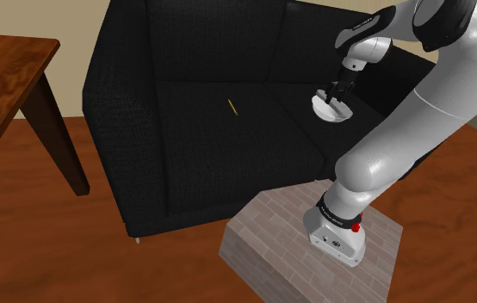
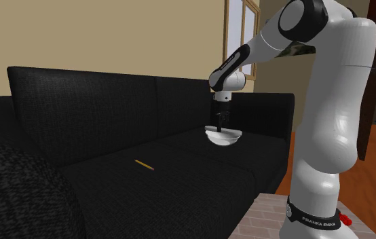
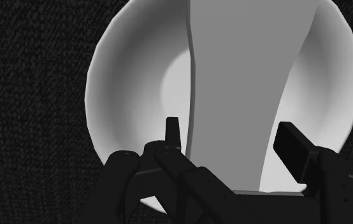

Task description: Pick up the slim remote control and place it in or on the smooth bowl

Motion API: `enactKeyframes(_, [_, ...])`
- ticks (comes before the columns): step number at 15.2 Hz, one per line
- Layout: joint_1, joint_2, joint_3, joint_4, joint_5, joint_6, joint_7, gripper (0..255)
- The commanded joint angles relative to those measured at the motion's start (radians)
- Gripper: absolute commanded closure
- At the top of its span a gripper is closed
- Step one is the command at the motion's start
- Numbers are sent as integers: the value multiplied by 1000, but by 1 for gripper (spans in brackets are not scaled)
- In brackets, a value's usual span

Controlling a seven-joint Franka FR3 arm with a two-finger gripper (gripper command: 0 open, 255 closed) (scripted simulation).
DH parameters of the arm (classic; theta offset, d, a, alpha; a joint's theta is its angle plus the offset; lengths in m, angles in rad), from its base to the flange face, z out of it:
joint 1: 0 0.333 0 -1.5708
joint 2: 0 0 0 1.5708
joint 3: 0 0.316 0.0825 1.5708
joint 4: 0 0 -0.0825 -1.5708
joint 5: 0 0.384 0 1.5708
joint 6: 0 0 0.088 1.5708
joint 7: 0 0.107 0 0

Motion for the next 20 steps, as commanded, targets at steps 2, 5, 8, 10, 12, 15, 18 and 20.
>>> enactKeyframes(2, [0, 0, 0, 0, 0, 0, 0, 255])
enactKeyframes(5, [0, 0, 0, 0, 0, 0, 0, 0])
enactKeyframes(8, [0, 0, 0, 0, 0, 0, 0, 0])
enactKeyframes(10, [0, -34, 8, 41, -22, -68, 17, 0])
enactKeyframes(12, [0, -59, 16, 81, -36, -129, 29, 0])
enactKeyframes(15, [0, -59, 16, 81, -36, -129, 29, 0])
enactKeyframes(18, [0, -59, 16, 81, -36, -129, 29, 0])
enactKeyframes(20, [0, -59, 16, 81, -36, -129, 29, 0])
